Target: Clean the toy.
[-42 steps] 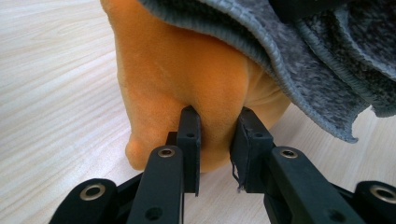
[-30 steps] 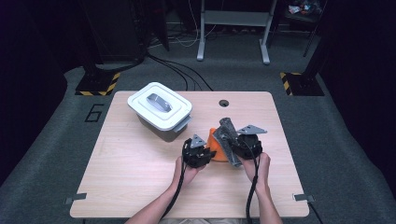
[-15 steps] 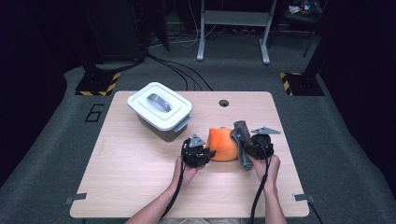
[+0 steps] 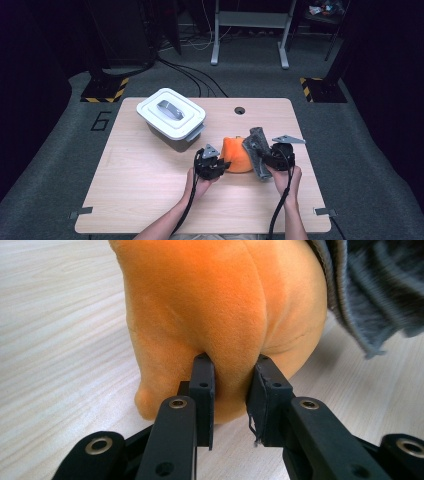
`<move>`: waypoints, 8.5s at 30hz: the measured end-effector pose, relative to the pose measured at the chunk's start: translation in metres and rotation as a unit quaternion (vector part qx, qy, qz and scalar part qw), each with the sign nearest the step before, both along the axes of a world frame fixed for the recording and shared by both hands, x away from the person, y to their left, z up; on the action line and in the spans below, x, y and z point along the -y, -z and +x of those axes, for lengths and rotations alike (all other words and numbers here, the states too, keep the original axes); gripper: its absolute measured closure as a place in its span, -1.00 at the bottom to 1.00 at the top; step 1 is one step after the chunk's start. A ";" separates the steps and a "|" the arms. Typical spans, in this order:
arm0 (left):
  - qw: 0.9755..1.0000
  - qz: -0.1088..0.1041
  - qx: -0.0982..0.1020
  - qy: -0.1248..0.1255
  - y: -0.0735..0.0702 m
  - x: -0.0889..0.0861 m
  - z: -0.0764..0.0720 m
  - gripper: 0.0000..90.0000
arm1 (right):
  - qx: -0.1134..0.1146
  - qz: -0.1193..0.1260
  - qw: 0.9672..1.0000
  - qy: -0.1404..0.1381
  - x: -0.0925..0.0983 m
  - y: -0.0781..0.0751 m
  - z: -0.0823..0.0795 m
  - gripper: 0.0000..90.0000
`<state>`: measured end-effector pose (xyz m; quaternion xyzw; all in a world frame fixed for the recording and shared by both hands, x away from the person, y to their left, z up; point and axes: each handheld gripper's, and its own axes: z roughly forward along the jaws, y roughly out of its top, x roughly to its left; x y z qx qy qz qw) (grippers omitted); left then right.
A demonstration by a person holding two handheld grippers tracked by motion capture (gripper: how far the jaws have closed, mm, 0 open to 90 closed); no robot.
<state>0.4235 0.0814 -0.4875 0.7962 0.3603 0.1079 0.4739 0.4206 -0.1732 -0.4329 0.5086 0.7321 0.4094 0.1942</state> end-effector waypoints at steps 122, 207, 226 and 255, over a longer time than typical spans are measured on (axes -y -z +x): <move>0.999 0.033 0.019 0.034 0.006 0.000 0.002 0.71 | -0.021 -0.041 0.999 0.022 0.010 0.022 0.018 0.55; 0.997 0.068 0.034 0.009 0.005 0.002 -0.003 0.61 | 0.013 -0.091 0.994 -0.065 -0.072 0.001 0.005 0.55; 0.997 0.065 0.037 0.013 0.008 -0.001 0.000 0.58 | 0.000 -0.072 0.997 -0.019 -0.031 0.006 0.014 0.54; 0.997 0.072 0.038 0.011 0.010 -0.001 0.002 0.58 | 0.008 -0.029 0.999 -0.027 -0.017 -0.007 0.007 0.53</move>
